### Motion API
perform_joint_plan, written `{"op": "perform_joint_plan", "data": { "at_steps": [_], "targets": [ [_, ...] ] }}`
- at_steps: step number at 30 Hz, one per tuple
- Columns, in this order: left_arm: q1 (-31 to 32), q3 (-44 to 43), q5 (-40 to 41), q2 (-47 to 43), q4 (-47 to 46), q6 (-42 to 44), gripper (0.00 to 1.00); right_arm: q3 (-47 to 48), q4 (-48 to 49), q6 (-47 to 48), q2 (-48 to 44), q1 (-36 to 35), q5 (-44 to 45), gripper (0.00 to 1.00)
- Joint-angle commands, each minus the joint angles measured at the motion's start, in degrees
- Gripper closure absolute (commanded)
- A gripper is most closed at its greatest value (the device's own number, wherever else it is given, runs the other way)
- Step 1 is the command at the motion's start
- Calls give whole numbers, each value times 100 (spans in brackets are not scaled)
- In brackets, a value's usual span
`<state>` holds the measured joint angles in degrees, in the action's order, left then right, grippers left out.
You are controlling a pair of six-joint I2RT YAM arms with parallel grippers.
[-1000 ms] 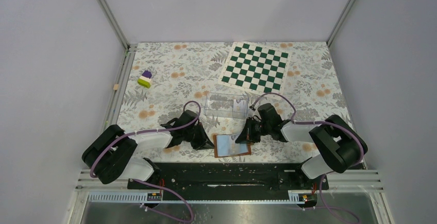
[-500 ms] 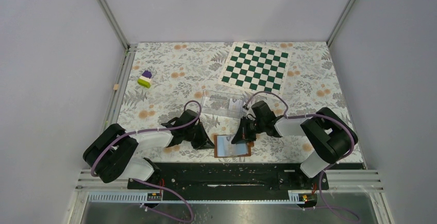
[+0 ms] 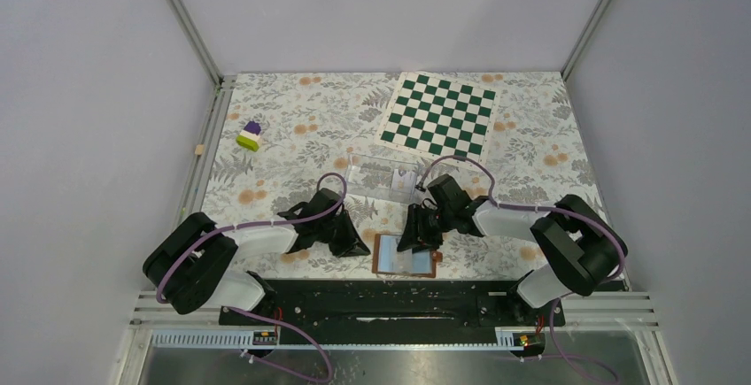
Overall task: Put the credit cards into the card holder
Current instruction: Insert the credit card into the card holder.
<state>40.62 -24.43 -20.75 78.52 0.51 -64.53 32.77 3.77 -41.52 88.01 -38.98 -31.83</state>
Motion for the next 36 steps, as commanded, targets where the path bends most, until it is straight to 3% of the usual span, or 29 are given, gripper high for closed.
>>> {"op": "perform_joint_plan", "data": {
  "at_steps": [1,5,12,19,30,36],
  "targets": [
    [39,-106,196,76,71,33,100,153,-1321,388,-283,-111,859,48],
    [84,-114,196,36,72,-8,100,270,-1567,413,-299,-241,999,42],
    [435,-265,337,-29,116,-238,100,649,-1903,407,2,-487,1075,44],
    [757,-445,496,78,103,-520,100,826,-1327,-129,478,-750,478,46],
    [968,-612,425,215,-329,-786,100,869,-946,-680,423,-1038,-2,41],
    [993,-493,577,-10,-219,-815,100,1255,-2023,-62,247,-1037,612,34]
  ]
}}
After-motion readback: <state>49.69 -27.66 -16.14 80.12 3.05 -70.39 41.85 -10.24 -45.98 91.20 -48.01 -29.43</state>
